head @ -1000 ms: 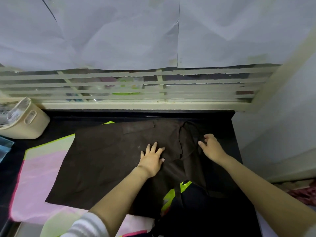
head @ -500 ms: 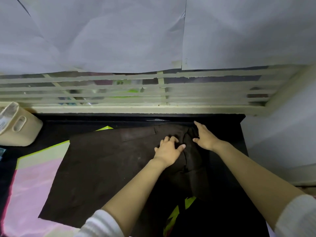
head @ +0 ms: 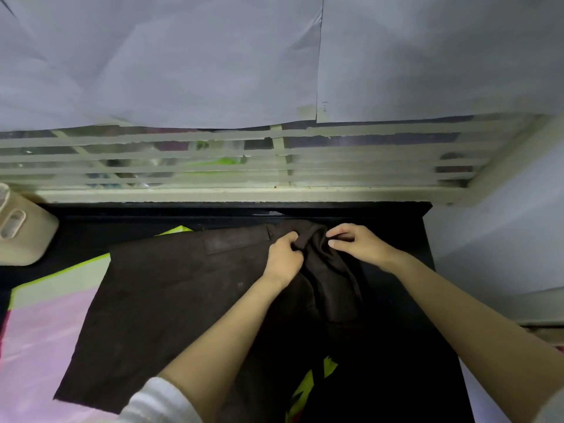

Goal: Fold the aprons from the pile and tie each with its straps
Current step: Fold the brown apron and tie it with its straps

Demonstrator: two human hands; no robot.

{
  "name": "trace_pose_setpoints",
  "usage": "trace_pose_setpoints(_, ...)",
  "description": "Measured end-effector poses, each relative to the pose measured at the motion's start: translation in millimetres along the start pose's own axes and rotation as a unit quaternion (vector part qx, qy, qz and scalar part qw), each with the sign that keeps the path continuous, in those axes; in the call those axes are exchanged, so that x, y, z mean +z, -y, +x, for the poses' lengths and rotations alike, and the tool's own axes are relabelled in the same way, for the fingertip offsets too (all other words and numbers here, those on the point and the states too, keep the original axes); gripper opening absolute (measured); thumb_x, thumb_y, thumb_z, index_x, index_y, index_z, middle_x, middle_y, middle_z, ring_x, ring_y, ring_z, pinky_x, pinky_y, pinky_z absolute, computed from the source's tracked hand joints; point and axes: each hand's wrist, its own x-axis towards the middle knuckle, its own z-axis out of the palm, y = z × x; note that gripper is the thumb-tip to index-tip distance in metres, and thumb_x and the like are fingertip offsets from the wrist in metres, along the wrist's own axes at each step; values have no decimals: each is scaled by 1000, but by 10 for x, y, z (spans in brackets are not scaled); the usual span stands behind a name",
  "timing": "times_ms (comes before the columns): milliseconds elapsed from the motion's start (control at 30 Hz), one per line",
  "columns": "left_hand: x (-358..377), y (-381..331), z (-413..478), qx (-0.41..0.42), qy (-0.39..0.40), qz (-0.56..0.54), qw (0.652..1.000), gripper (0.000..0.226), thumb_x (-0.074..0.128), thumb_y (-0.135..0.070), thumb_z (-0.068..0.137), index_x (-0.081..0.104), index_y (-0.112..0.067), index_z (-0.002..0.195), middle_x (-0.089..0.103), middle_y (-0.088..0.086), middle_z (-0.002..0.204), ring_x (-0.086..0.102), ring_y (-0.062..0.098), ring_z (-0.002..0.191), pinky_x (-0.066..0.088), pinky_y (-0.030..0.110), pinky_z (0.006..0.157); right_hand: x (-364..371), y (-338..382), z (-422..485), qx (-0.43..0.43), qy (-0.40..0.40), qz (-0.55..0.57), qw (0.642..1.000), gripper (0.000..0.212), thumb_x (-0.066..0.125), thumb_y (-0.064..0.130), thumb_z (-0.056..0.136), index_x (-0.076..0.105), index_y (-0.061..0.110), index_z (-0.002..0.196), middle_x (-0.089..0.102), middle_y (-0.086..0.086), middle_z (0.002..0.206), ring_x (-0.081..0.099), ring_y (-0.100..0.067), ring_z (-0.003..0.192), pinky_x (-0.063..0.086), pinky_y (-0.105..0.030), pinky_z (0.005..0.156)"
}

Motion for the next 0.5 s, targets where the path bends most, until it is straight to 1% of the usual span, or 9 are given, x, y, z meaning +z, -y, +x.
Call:
trace_pose_setpoints(33, -36, -3, -24, 4, -6, -8, 1000, 33, 39, 11, 79, 38, -17, 60, 41, -3, 60, 37, 12, 60, 32, 13, 51, -8, 15, -7, 2, 11, 8, 1000, 31, 62, 13, 90, 59, 12, 120, 57, 1, 123, 50, -12, 120, 37, -20, 94)
trace_pose_setpoints(100, -105, -19, -75, 13, -14, -31, 999, 37, 35, 15, 75, 36, -17, 57, 38, -4, 58, 34, 12, 59, 29, 14, 48, -15, 52, -4, 1, 33, 13, 999, 45, 64, 14, 88, 50, 12, 131, 52, 0, 132, 46, -14, 127, 37, -23, 100)
trace_pose_setpoints(167, -164, -27, -118, 16, -23, -60, 998, 39, 32, 18, 71, 37, -17, 55, 37, -5, 56, 34, 10, 57, 26, 14, 46, 7, 120, -14, -15, 59, 25, 998, 58, 66, 13, 86, 40, 16, 138, 47, 0, 138, 43, -15, 129, 35, -26, 105)
trace_pose_setpoints(200, -196, -28, -142, 15, -26, -72, 997, 38, 30, 19, 69, 38, -16, 56, 38, -5, 56, 34, 10, 57, 27, 15, 46, 27, 167, -31, -27, 75, 36, 996, 59, 67, 13, 86, 40, 20, 138, 48, 1, 137, 45, -13, 127, 36, -26, 106)
trace_pose_setpoints(267, -250, -9, -168, 10, -33, -88, 996, 33, 29, 19, 67, 46, -8, 60, 43, -2, 58, 39, 11, 60, 31, 18, 51, 71, 266, -65, -47, 109, 53, 992, 47, 67, 11, 86, 50, 22, 128, 58, 4, 126, 54, -9, 117, 43, -21, 97)
trace_pose_setpoints(333, -302, 0, -201, 2, -43, -98, 994, 30, 29, 18, 67, 55, 3, 70, 50, 2, 63, 45, 13, 63, 37, 21, 56, 112, 364, -112, -58, 130, 46, 989, 28, 67, 13, 85, 60, 16, 112, 66, 4, 105, 62, -8, 99, 49, -17, 84)
trace_pose_setpoints(367, -334, -14, -229, 0, -50, -104, 993, 32, 28, 18, 68, 57, 4, 72, 52, 2, 63, 45, 12, 63, 38, 20, 56, 124, 406, -135, -65, 135, 36, 988, 18, 68, 14, 85, 62, 13, 102, 66, 4, 94, 63, -8, 91, 50, -17, 79)
trace_pose_setpoints(433, -401, -50, -283, -1, -68, -113, 991, 35, 28, 18, 69, 53, -6, 61, 49, -3, 57, 42, 9, 56, 35, 15, 50, 118, 467, -184, -78, 141, 27, 987, 11, 70, 17, 84, 60, 12, 86, 62, 2, 83, 62, -9, 82, 49, -21, 77)
trace_pose_setpoints(500, -479, -77, -313, -3, -95, -117, 989, 39, 28, 17, 70, 44, -15, 54, 43, -7, 52, 37, 7, 52, 30, 12, 44, 74, 511, -250, -83, 151, 20, 985, 11, 70, 17, 83, 60, 12, 82, 64, 0, 84, 63, -12, 83, 50, -24, 80)
